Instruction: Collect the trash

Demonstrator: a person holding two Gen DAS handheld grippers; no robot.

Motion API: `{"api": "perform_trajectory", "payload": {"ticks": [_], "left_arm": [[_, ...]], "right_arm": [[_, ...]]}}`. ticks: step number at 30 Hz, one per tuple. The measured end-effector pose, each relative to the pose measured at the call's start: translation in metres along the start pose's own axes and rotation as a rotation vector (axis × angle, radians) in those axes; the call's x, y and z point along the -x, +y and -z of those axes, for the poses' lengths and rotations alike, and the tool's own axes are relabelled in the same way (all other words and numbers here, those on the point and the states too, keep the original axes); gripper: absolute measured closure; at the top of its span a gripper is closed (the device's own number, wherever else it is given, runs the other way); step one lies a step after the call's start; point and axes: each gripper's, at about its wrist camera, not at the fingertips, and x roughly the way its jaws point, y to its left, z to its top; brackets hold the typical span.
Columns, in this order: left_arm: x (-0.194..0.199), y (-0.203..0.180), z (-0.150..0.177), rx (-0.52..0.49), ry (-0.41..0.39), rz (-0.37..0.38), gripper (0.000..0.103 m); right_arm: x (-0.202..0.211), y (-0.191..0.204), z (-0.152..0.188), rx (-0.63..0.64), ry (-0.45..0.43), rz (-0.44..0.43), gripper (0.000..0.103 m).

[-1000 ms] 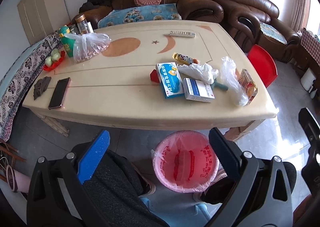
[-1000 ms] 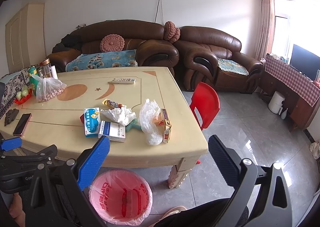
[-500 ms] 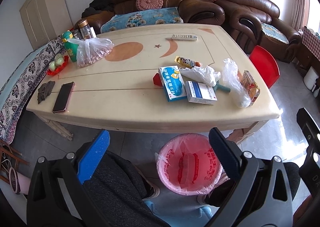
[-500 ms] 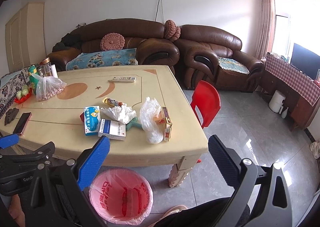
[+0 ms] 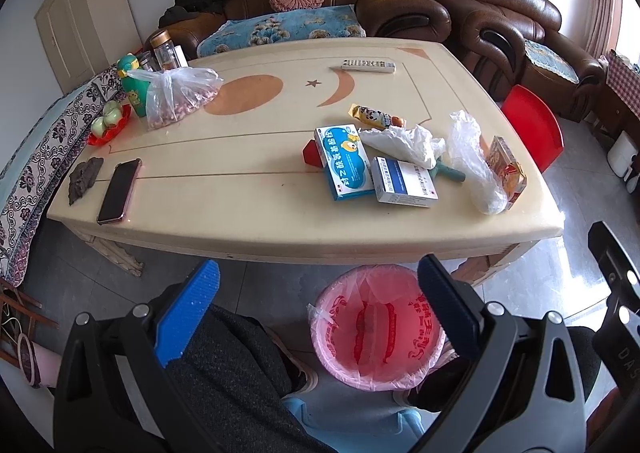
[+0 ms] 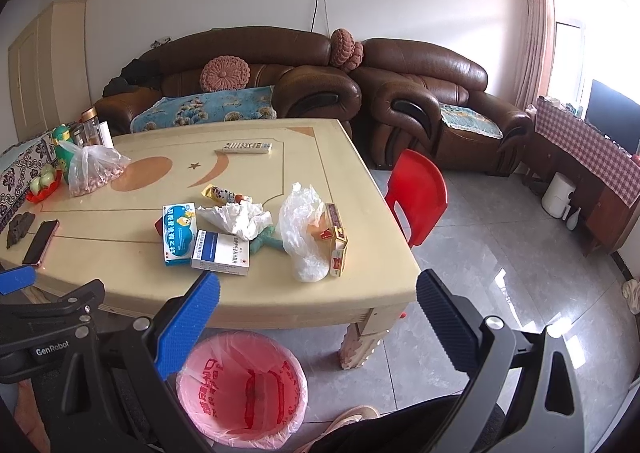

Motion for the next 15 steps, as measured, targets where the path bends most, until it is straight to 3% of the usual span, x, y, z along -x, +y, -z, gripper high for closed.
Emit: {"api": "perform_trajectory", "payload": {"ticks": [15], "left_arm": [[-0.031, 0.024, -0.030, 0.067, 0.016, 0.029, 0.006]], "right_arm": [[-0.044, -0.010, -0.009, -0.016, 0.048, -0.035, 0.007]]}}
